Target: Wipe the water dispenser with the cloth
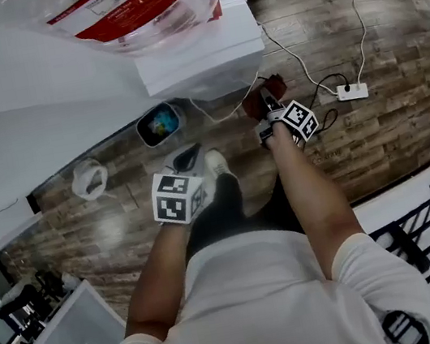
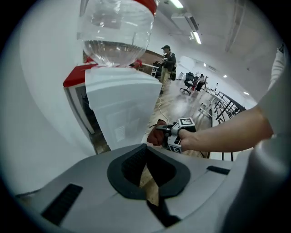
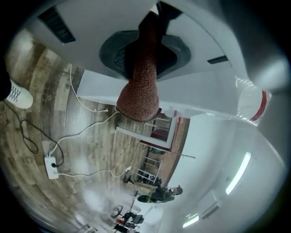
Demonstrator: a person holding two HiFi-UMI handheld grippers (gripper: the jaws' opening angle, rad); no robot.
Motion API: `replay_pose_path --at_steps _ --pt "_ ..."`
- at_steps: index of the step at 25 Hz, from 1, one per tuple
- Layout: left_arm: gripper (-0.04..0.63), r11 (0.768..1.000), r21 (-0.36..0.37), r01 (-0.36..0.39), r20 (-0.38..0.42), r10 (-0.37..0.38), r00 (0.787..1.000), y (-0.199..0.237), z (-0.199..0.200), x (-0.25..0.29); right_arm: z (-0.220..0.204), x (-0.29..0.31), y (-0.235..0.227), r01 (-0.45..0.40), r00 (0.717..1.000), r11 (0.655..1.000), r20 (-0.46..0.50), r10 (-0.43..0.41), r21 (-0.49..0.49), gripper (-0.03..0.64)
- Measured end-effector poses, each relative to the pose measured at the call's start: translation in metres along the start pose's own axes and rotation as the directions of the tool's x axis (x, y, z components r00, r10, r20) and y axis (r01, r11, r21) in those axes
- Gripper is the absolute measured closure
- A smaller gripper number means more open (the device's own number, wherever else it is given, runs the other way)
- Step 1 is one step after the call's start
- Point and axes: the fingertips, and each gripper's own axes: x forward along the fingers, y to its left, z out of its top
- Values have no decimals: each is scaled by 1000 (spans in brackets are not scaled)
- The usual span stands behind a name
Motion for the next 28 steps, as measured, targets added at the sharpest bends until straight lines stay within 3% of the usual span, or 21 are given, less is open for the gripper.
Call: replay_pose_path --at_steps 8,13,20,28 --pt "606 998 30 61 -56 -60 997 27 -25 19 -23 49 -61 -19 991 987 130 -2 160 561" --pt "606 983 131 127 -117 -111 987 23 -42 28 -30 77 -100 8 991 981 130 -34 194 561" --pt "606 978 153 142 -152 -118 981 28 -70 41 -46 106 -138 -2 988 973 151 -34 232 561" --pt "606 972 168 164 -143 -141 980 34 -65 47 -40 109 -105 -115 974 962 220 60 249 561"
